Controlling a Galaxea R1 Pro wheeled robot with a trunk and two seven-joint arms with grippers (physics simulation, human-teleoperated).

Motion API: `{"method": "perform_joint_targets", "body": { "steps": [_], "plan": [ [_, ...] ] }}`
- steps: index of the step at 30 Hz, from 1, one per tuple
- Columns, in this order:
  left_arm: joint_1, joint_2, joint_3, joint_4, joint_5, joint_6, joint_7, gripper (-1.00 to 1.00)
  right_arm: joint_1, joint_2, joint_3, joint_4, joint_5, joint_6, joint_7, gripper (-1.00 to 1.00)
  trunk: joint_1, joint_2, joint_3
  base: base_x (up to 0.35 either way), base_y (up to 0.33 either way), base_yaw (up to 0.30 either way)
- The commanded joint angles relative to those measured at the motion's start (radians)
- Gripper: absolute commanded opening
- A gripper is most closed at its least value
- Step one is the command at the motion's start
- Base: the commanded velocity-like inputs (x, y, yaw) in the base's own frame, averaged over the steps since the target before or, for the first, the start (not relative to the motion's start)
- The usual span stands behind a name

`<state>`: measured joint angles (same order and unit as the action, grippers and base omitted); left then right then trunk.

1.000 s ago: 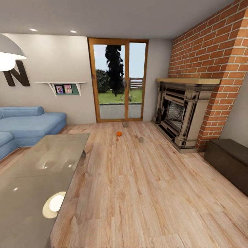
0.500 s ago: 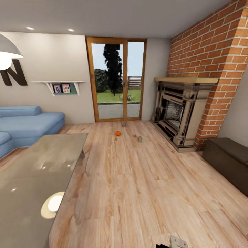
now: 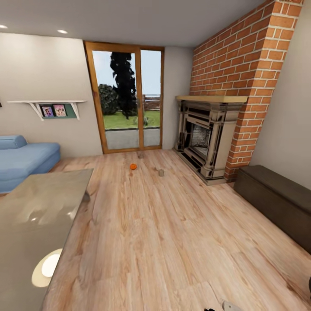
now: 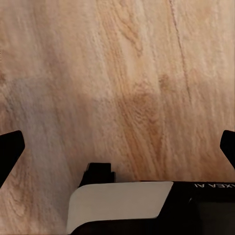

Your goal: Place each of the two pumpkins and all three candles from the living room inside a cabinet in the living room (use any cabinet), then make sure every cabinet is closed, and position the cauldron so it is next to a table in the living room.

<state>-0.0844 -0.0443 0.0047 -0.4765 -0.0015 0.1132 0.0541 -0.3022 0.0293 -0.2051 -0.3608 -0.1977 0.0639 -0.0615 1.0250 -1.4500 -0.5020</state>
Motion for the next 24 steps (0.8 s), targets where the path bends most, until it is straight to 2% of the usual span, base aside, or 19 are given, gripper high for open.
{"method": "perform_joint_targets", "body": {
  "steps": [1, 4, 7, 13, 19, 24],
  "plan": [
    [0.0, 0.006, 0.003, 0.0, 0.001, 0.0, 0.001, 1.0, 0.0, -0.005, -0.011, 0.0, 0.0, 0.0, 0.0, 1.0, 0.0, 0.0, -0.001, 0.0, 0.0, -0.247],
    [0.0, 0.019, 0.013, -0.004, 0.003, 0.0, 0.001, 1.0, -0.001, -0.025, -0.04, 0.0, 0.0, -0.001, 0.0, 1.0, 0.0, 0.0, -0.004, 0.0, 0.0, -0.217],
    [0.0, 0.023, 0.016, -0.007, 0.003, -0.001, 0.001, 1.0, -0.002, -0.033, -0.059, 0.0, 0.0, -0.003, -0.001, 1.0, 0.0, 0.0, -0.005, 0.0, 0.0, -0.094],
    [0.0, 0.021, 0.016, -0.008, 0.002, -0.026, 0.001, 1.0, -0.003, -0.036, -0.067, 0.002, 0.002, -0.007, -0.003, 1.0, 0.0, 0.0, -0.005, 0.0, 0.0, -0.008],
    [0.0, 0.023, 0.016, -0.008, 0.002, -0.033, 0.001, 1.0, -0.003, -0.031, -0.07, 0.001, 0.001, -0.007, -0.003, 1.0, -0.023, 0.042, 0.013, 0.0, 0.0, -0.009],
    [0.0, 0.023, 0.016, -0.008, 0.002, -0.034, 0.001, 1.0, -0.003, -0.033, -0.071, 0.002, 0.0, 0.0, -0.002, 1.0, -0.042, 0.077, 0.025, 0.0, 0.0, -0.172]
  ]
}}
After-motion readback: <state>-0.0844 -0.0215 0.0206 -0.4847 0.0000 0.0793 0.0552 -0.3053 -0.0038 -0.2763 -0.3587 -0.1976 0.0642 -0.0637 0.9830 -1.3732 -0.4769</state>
